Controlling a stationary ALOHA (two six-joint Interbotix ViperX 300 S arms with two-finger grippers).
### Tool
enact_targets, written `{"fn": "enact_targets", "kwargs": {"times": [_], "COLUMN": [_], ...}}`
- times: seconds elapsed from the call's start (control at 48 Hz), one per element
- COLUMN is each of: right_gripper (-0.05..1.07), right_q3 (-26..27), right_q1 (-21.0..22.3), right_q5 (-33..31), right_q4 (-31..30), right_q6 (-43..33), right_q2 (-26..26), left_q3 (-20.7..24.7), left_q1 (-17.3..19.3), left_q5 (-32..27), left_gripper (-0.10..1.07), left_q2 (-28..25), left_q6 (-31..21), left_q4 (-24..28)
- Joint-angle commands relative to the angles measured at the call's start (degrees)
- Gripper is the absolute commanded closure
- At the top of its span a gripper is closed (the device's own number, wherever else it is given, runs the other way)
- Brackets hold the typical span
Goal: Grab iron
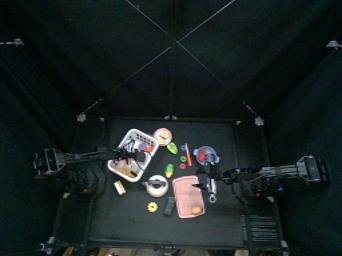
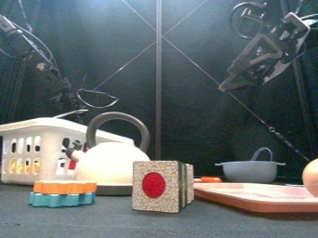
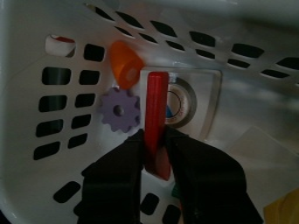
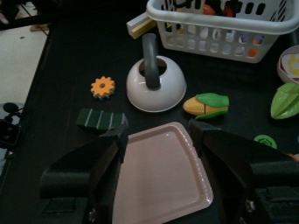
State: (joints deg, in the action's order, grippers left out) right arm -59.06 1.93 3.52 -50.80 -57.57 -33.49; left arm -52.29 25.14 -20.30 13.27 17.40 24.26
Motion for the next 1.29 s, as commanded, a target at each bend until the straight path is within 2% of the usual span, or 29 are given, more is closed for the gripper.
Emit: {"fn": "enact_targets", "kwargs": {"times": [0.0,0.146,0.479,0.688,0.833,1.021,1.271], "right_gripper": [0.12,0.12,0.12,0.12,0.12,0.12,0.12], "right_q3": [0.53,0.53,0.62,0.53,0.62,2.29,5.89], "right_q1": [0.18,0.18,0.62,0.97,1.05,1.49,6.42], "right_q5": [0.35,0.26,0.35,0.35,0.35,0.44,1.58], "right_q4": [0.18,0.18,0.18,0.18,0.26,1.23,1.58], "right_q6": [0.09,0.09,-0.18,-0.18,-0.44,-0.09,-0.26], "right_q2": [-0.26,-0.26,-0.26,-0.26,-0.26,-0.35,-0.26], "left_q3": [0.62,0.70,0.18,-0.79,-0.35,0.79,3.25], "left_q1": [0.18,-0.09,-1.32,-3.96,-6.42,-7.29,-7.21], "left_q5": [0.00,-1.14,-3.69,-4.04,-3.69,-3.52,-3.52], "left_gripper": [0.48,0.54,0.54,0.54,0.54,0.54,0.54], "left_q2": [0.53,2.72,11.87,16.52,19.07,21.36,22.76], "left_q6": [0.09,0.00,-0.18,-0.53,-0.62,-0.70,-0.70], "left_q4": [0.26,0.26,0.18,-0.70,-5.45,-12.13,-23.12]}}
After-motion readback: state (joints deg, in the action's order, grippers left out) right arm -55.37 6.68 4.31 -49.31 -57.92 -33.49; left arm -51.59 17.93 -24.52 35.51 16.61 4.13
